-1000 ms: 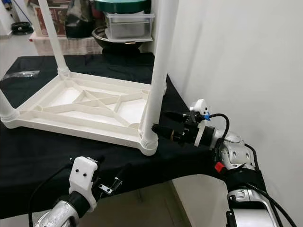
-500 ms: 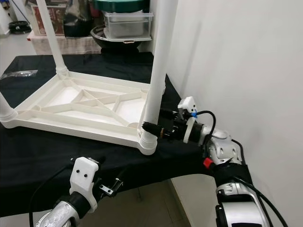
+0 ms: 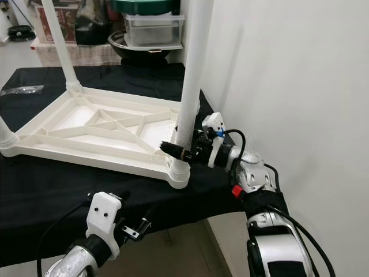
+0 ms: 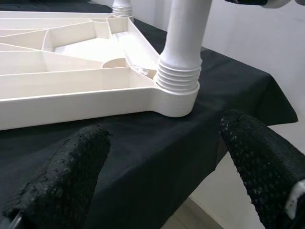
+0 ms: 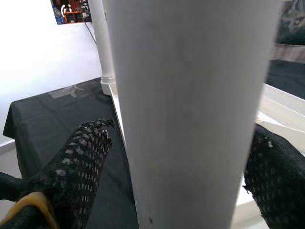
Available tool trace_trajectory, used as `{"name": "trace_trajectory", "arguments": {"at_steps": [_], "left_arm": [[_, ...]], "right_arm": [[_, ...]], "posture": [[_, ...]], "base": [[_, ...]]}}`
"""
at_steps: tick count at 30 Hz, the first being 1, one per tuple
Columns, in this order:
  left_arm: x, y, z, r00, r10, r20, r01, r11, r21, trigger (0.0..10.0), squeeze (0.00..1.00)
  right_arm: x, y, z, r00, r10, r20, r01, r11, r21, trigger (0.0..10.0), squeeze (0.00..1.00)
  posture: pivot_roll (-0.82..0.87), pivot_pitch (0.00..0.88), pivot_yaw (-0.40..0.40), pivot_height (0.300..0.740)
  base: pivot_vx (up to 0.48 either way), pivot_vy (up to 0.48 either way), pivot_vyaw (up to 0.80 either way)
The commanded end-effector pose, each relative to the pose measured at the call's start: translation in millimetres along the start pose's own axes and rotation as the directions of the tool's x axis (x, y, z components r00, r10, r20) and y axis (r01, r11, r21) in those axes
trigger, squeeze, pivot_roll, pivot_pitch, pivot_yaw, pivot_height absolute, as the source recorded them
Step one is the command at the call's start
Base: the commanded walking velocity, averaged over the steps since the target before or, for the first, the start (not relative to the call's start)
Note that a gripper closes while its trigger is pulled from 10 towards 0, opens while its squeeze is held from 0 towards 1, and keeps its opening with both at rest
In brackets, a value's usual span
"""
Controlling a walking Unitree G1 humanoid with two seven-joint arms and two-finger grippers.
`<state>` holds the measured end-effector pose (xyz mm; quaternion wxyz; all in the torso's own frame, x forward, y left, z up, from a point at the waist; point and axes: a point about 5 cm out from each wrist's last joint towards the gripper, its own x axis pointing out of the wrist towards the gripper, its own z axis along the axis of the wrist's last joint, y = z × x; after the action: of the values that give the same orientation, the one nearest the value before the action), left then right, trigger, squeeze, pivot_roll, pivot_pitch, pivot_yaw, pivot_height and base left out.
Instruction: Building children table
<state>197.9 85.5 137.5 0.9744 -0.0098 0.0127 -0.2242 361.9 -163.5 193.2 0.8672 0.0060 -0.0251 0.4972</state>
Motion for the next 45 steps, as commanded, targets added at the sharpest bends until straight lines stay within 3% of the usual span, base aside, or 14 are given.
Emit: {"name": "trace_trajectory", "arguments": {"at_steps": [1,16,17,18,19,21,22,32,38,40,41,43,44,45], "left_arm": [[-1.3,-1.0,0,1.0,0.002,-0.004,-0.002,1.0,0.007,10.0,0.0],[-0.9,-1.2,1,1.0,0.004,-0.002,-0.004,1.0,0.007,10.0,0.0],[-1.0,-1.4,1,1.0,0.004,-0.002,-0.004,1.0,0.007,10.0,0.0],[-0.9,-1.4,1,1.0,0.004,-0.002,-0.004,1.0,0.007,10.0,0.0],[-0.9,-1.5,1,1.0,0.004,-0.002,-0.004,1.0,0.007,10.0,0.0],[-0.8,-1.5,1,1.0,0.004,-0.002,-0.004,1.0,0.006,10.0,0.0],[-0.6,-1.3,1,1.0,0.004,-0.001,-0.004,1.0,0.006,10.0,0.0],[2.3,1.2,2,1.0,0.01,0.004,-0.01,1.0,0.009,10.0,0.0],[5.1,3.2,4,1.0,0.018,0.017,-0.018,1.0,0.016,10.0,0.0],[6.1,4.1,5,1.0,0.016,0.022,-0.017,1.0,0.02,10.0,0.0],[6.1,4.1,5,1.0,0.016,0.022,-0.017,1.0,0.02,10.0,0.0],[8.0,6.2,6,1.0,0.017,0.025,-0.017,1.0,0.025,10.0,0.0],[8.0,6.2,6,1.0,0.017,0.025,-0.017,1.0,0.025,10.0,0.0],[8.7,6.9,6,1.0,0.017,0.026,-0.018,0.999,0.026,10.0,0.0]], "right_arm": [[3.0,0.5,-1,1.0,0.001,0.006,-0.001,1.0,0.001,10.0,0.0],[20.8,4.0,0,0.999,0.014,0.036,-0.015,1.0,0.019,10.0,0.0],[22.2,5.0,0,0.999,0.021,0.038,-0.022,0.999,0.023,9.0,0.0],[23.1,5.6,0,0.999,0.025,0.039,-0.026,0.999,0.026,9.0,0.0],[24.2,6.1,0,0.999,0.027,0.041,-0.028,0.999,0.031,1.8,0.0],[24.8,6.3,-1,0.999,0.027,0.042,-0.028,0.999,0.034,1.8,0.0],[26.0,7.1,-1,0.999,0.03,0.044,-0.032,0.999,0.037,0.0,0.0],[29.6,8.2,-6,0.999,-0.027,0.044,0.025,0.999,0.04,0.0,0.0],[33.6,6.6,-9,0.987,-0.153,0.042,0.151,0.987,0.049,0.0,0.0],[37.5,4.7,-8,0.964,-0.266,0.03,0.265,0.964,0.013,0.0,0.0],[37.5,4.7,-8,0.964,-0.266,0.03,0.265,0.964,0.013,0.0,0.0],[41.2,1.1,-13,0.874,-0.485,-0.031,0.485,0.874,-0.011,0.0,0.0],[41.2,1.1,-13,0.874,-0.485,-0.031,0.485,0.874,-0.011,0.0,0.0],[41.2,0.2,-15,0.838,-0.544,-0.044,0.544,0.839,-0.014,0.0,0.0]], "posture": [[0.1,0.066,-0.076,0.74],[0.1,0.071,-0.082,0.74],[0.1,0.072,-0.081,0.74],[0.1,0.072,-0.081,0.74],[0.1,0.072,-0.082,0.74],[0.1,0.072,-0.082,0.74],[0.1,0.074,-0.082,0.74],[0.1,0.074,-0.078,0.74],[0.09,0.076,-0.079,0.74],[0.09,0.076,-0.079,0.74],[0.09,0.076,-0.079,0.74],[0.08,0.077,-0.079,0.74],[0.08,0.077,-0.079,0.74],[0.08,0.077,-0.079,0.74]], "base": [[0.0,0.0,0.0],[0.0,0.0,0.0],[0.0,0.0,0.0],[0.0,0.0,0.0],[0.0,0.0,0.0],[0.0,0.0,0.0],[0.0,0.0,0.0],[0.0,0.0,0.0],[0.0,0.0,0.0],[0.0,0.0,0.0],[0.0,0.0,0.0],[0.0,0.0,0.0],[0.0,0.0,0.0],[0.0,0.0,0.0]]}}
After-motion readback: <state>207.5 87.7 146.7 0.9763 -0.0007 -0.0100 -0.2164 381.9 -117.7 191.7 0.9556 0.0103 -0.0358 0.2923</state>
